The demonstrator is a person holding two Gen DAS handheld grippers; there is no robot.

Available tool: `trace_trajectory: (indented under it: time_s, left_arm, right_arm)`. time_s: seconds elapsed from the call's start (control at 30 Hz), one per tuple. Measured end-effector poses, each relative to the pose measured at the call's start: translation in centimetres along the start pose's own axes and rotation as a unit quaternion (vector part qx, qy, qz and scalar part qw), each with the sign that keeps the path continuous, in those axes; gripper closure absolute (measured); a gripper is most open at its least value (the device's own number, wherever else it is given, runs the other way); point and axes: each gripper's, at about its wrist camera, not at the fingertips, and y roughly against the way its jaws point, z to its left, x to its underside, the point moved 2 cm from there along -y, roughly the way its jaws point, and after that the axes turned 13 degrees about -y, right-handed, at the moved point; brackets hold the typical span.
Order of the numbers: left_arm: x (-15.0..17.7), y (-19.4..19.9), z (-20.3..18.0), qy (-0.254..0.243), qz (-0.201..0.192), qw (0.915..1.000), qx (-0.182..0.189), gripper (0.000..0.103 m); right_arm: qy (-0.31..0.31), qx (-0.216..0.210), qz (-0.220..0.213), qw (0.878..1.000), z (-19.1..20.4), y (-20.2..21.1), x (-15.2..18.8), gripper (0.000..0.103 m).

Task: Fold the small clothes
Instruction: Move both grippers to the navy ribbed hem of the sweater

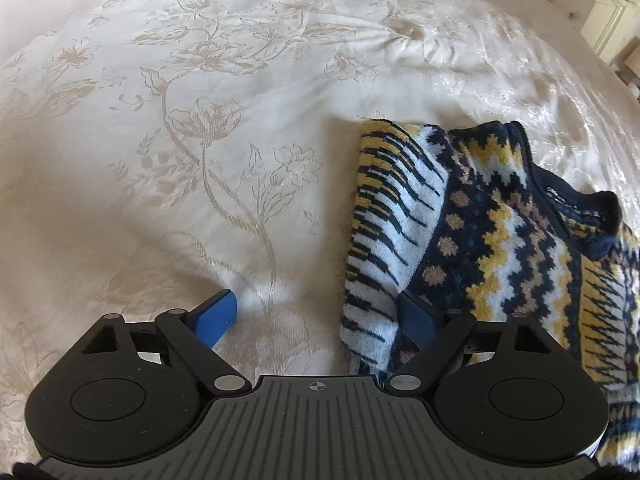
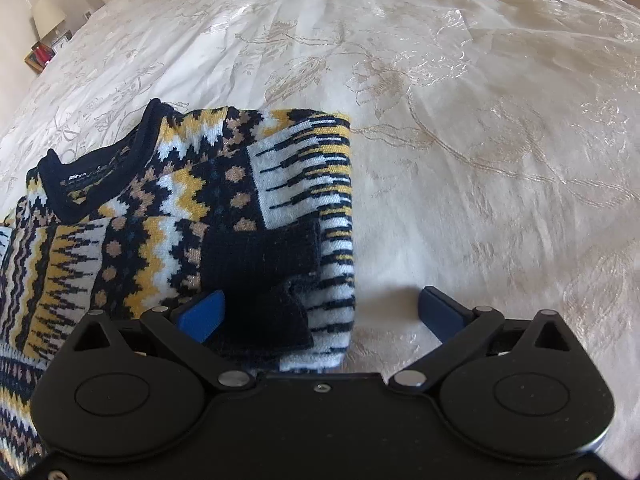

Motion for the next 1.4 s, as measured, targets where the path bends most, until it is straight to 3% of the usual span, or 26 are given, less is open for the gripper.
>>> trace_trajectory:
  time_s: [0.27, 0.53, 0.83, 1.13, 1.4]
  left_arm:
    - [5.8, 4.5, 0.3, 0.011, 0.019, 0.9996, 0.017, 0.018]
    - [13.7, 8.6, -2.2, -0.059, 0.04, 0.9972, 0.025, 0.02]
    - [19.1, 12.2, -3.9, -0.095, 0.034, 0.9937, 0.049, 0.02]
    - [23.7, 13.2, -5.5, -0.128, 0.062, 0.9871, 0.074, 0.022]
    - [24.7, 11.0, -6.4, -0.12, 0.086, 0.9849, 0.091, 0.031]
  right_arm:
    - [-0.002, -0.027, 0.018, 0.999, -1.9, 5.0, 5.8, 0.001]
    - [0.019, -0.037, 0.045, 0.998, -3.5, 8.9, 13.3, 0.001]
    - [0.049, -0.082, 0.079, 0.992, -3.2, 11.6, 18.4, 0.001]
    - [0.095, -0.11, 0.119, 0.982, -3.1, 12.7, 22.5, 0.001]
    - [0.101, -0.124, 0.143, 0.977, -3.2, 11.9, 24.0, 0.0]
